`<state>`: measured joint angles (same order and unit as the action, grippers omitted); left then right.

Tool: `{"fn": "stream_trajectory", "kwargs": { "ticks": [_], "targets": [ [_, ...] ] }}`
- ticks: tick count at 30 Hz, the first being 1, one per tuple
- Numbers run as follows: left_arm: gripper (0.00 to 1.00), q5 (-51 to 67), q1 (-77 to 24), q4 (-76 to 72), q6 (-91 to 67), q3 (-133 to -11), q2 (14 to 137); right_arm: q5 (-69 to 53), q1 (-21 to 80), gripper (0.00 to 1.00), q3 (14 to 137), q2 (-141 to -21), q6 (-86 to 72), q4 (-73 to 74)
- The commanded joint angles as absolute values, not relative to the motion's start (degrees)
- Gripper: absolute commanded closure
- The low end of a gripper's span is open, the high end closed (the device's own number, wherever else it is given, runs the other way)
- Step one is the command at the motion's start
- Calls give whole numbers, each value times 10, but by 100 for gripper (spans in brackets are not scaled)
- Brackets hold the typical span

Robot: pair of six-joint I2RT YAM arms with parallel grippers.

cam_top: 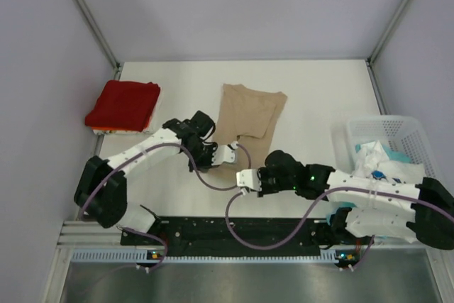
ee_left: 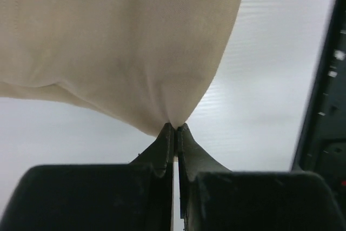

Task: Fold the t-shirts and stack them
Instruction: Fold the long partially folded tshirt into a neat square

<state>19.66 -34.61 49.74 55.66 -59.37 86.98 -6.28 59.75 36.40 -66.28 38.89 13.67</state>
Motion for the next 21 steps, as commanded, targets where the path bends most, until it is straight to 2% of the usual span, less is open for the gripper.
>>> {"fn": "stream_trajectory", "kwargs": {
  "ticks": [1,6,11,15,21],
  "targets": [
    [100,284,-370,652,543,-572,762,-115,665,100,377,-571,298,211],
    [100,353,-409,759,552,-580,658,-149,729,100,390,-514,199,220],
    [100,347,-415,750,525,-625,608,-126,722,100,390,-473,135,209],
    [100,224,-413,652,437,-680,636,-113,639,100,395,-461,110,193],
    [100,114,-390,585,401,-805,771,-133,467,100,417,-490,83,157]
  ]
}}
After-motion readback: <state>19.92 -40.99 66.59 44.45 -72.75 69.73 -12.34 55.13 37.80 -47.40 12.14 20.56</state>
